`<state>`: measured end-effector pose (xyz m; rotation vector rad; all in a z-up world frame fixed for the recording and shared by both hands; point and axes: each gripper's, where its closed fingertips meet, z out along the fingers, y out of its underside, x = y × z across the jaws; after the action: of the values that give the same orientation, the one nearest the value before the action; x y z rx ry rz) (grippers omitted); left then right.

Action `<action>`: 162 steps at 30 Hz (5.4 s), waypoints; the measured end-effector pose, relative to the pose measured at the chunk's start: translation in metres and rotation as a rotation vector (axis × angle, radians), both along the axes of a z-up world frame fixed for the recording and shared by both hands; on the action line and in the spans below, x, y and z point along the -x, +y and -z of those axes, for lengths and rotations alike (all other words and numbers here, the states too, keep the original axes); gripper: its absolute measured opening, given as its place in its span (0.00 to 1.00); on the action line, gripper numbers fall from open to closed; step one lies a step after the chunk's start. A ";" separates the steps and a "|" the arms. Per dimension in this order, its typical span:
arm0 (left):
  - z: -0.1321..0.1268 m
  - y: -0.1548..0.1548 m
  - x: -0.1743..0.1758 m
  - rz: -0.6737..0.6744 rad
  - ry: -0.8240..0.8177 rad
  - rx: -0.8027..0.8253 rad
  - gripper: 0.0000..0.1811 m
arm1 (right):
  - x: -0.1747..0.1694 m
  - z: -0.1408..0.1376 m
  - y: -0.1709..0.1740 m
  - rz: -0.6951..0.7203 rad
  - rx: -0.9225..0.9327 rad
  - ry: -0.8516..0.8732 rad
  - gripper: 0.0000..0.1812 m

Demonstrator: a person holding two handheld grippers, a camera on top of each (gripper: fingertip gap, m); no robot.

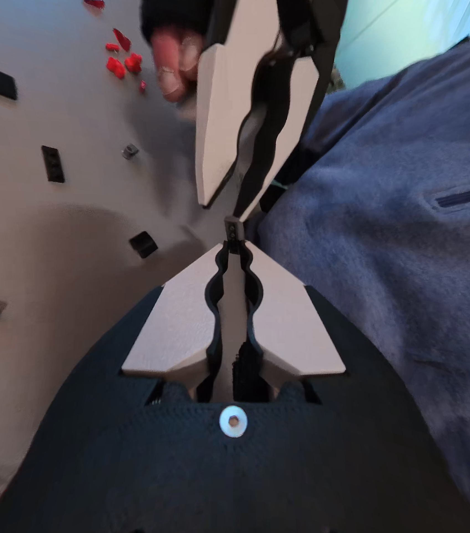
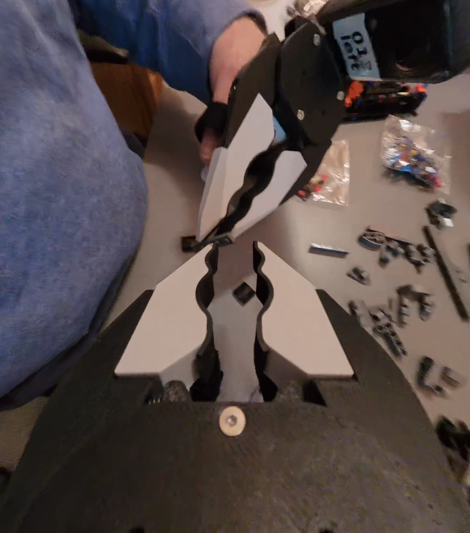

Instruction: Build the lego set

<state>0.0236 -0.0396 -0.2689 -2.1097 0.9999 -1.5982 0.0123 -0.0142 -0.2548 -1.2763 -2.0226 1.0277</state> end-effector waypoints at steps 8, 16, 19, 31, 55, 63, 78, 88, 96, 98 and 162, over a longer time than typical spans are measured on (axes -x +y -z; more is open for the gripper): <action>-0.003 -0.010 -0.004 0.114 0.053 -0.102 0.03 | -0.001 0.000 -0.027 -0.209 0.274 -0.048 0.05; -0.015 0.026 0.011 -0.163 0.108 -0.291 0.08 | 0.009 -0.013 0.003 -0.018 0.502 0.028 0.02; -0.018 0.039 0.021 -0.308 0.212 -0.483 0.10 | 0.012 -0.018 0.020 0.094 0.623 0.081 0.02; -0.011 0.069 0.034 -0.557 0.751 -1.043 0.08 | 0.022 -0.014 0.046 0.403 0.825 0.177 0.02; 0.065 0.033 0.041 -0.036 0.824 -0.552 0.03 | -0.013 0.060 0.016 0.065 0.082 -0.229 0.14; 0.065 0.036 0.045 -0.012 0.824 -0.555 0.04 | -0.005 0.073 0.013 -0.128 -0.100 -0.273 0.13; 0.048 0.038 0.041 -0.107 0.737 -0.689 0.05 | 0.004 0.075 0.018 -0.088 -0.032 -0.315 0.08; 0.059 0.039 0.039 -0.082 0.788 -0.781 0.02 | 0.014 0.071 0.022 0.022 0.037 -0.285 0.08; 0.061 0.040 0.037 -0.076 0.793 -0.788 0.01 | 0.014 0.076 0.024 0.035 0.027 -0.308 0.08; 0.061 0.040 0.037 -0.076 0.794 -0.790 0.01 | 0.014 0.076 0.024 0.035 0.025 -0.314 0.08; 0.061 0.036 0.041 -0.097 0.760 -0.812 0.00 | 0.024 0.067 0.037 0.075 0.060 -0.365 0.12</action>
<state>-0.0172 -0.0032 -0.3297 -2.0606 1.4043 -0.1734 -0.0119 0.0230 -0.3221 -1.6578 -2.1995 0.8756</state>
